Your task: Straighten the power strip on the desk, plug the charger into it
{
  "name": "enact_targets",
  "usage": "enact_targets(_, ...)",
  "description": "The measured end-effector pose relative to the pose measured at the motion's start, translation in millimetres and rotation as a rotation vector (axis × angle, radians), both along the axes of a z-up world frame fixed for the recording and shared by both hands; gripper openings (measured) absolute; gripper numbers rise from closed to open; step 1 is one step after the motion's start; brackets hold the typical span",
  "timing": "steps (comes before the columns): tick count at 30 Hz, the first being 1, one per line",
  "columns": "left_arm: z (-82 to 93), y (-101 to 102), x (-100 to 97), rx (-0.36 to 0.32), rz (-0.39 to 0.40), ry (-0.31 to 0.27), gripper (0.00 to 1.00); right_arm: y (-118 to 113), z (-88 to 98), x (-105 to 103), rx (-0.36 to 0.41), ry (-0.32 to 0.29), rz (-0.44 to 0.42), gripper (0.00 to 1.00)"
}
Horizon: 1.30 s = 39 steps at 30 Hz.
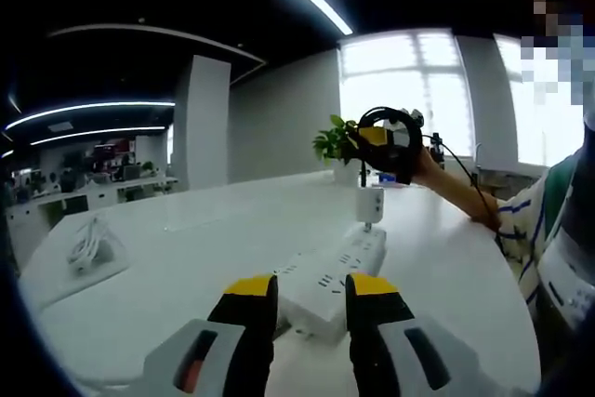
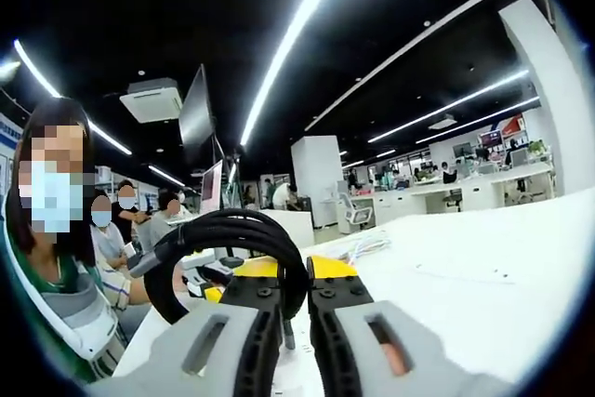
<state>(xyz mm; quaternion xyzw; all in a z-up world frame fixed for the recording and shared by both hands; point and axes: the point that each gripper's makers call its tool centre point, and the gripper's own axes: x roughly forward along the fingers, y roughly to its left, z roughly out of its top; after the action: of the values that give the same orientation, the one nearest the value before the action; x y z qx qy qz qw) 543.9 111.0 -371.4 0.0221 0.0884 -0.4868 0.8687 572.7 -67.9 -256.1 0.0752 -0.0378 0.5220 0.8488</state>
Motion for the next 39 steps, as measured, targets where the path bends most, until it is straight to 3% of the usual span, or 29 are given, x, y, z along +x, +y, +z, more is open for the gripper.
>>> enact_targets(18, -0.2, -0.4, -0.2, 0.001, 0.001, -0.001, 0.29, 1.2, 0.7, -4.3, -0.028, -0.041, 0.019, 0.08)
enact_targets(23, -0.9, -1.8, -1.2, 0.003, -0.002, -0.001, 0.29, 6.7, -2.7, -7.3, -0.097, -0.102, 0.013, 0.09)
enact_targets(31, 0.0, -0.9, -1.1, -0.002, 0.0, -0.002, 0.29, 12.2, -5.7, -10.9, -0.115, -0.074, 0.043, 0.11)
enact_targets(39, 1.2, 0.2, -1.1, -0.004, 0.001, -0.005, 0.29, 7.2, -13.4, -23.5, -0.179, -0.103, 0.089, 0.11)
